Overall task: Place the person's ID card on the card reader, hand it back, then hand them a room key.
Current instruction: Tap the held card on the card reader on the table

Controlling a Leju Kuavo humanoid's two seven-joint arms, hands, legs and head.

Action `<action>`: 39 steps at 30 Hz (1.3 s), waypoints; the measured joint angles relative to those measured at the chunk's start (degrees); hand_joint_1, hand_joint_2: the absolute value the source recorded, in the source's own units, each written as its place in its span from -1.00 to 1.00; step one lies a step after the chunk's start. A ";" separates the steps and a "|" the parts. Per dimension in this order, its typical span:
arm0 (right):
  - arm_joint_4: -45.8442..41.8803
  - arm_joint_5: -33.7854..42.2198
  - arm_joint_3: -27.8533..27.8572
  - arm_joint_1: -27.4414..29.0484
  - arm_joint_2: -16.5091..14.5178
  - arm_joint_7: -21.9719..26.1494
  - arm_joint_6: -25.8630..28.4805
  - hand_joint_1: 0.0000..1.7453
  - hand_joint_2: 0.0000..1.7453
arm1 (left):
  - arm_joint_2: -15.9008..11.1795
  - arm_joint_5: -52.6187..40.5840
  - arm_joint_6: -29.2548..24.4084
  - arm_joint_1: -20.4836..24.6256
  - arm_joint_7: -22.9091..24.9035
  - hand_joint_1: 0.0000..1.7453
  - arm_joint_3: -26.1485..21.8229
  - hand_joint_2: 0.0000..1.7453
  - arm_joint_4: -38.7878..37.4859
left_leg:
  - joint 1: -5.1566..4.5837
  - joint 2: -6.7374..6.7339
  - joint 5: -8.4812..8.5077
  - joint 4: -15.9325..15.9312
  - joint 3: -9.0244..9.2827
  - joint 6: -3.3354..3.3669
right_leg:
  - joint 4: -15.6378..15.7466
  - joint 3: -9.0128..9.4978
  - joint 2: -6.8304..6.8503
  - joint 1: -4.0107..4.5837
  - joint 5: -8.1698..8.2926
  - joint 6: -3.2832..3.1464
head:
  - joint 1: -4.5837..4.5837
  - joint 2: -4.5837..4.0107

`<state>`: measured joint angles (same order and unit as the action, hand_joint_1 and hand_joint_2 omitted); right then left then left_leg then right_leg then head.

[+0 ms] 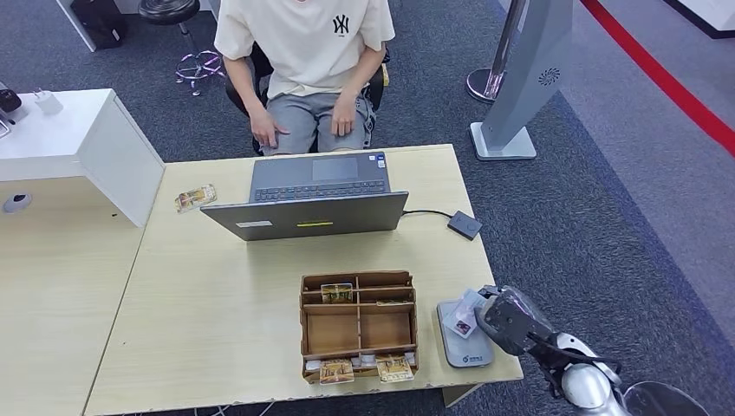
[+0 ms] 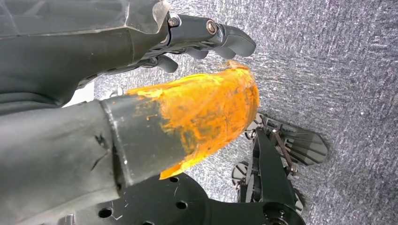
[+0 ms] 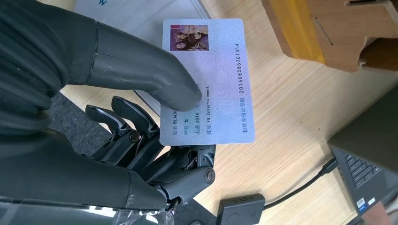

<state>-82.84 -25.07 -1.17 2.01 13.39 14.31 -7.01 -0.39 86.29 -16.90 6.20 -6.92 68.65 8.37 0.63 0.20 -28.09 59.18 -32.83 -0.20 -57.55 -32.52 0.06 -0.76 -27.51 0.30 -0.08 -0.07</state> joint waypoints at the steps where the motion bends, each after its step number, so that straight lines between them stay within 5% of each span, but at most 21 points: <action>1: -0.27 -0.30 -0.26 0.03 0.27 -0.19 0.15 1.00 1.00 | 0.00 0.00 0.00 0.00 -0.02 -1.00 0.00 -1.00 0.00 | 0.00 0.00 0.00 0.00 0.00 0.00 | 0.00 0.00 0.00 0.00 0.00 0.00 | 0.01 0.00; 16: -0.70 -4.61 -2.09 0.01 3.86 -3.38 1.22 1.00 1.00 | 0.00 0.01 -0.01 0.00 -0.14 -1.00 0.00 -1.00 -0.02 | 0.00 0.00 0.00 0.00 0.00 0.00 | 0.00 0.00 0.00 0.00 0.00 0.00 | 0.00 0.00; 39: 3.86 -5.95 -3.11 -0.97 4.14 -4.04 2.26 1.00 1.00 | 0.00 0.02 -0.11 -0.01 -0.22 -1.00 0.00 -1.00 -0.02 | 0.00 0.00 0.00 0.00 0.01 0.00 | 0.00 0.00 0.00 0.00 0.00 0.00 | 0.01 -0.01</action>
<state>-78.98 -31.02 -4.28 1.04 17.53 10.27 -4.75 -0.39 86.31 -17.00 6.20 -7.15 68.65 8.35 0.64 0.20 -28.09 59.18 -32.82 -0.20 -57.55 -32.52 0.07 -0.76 -27.51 0.30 -0.07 -0.07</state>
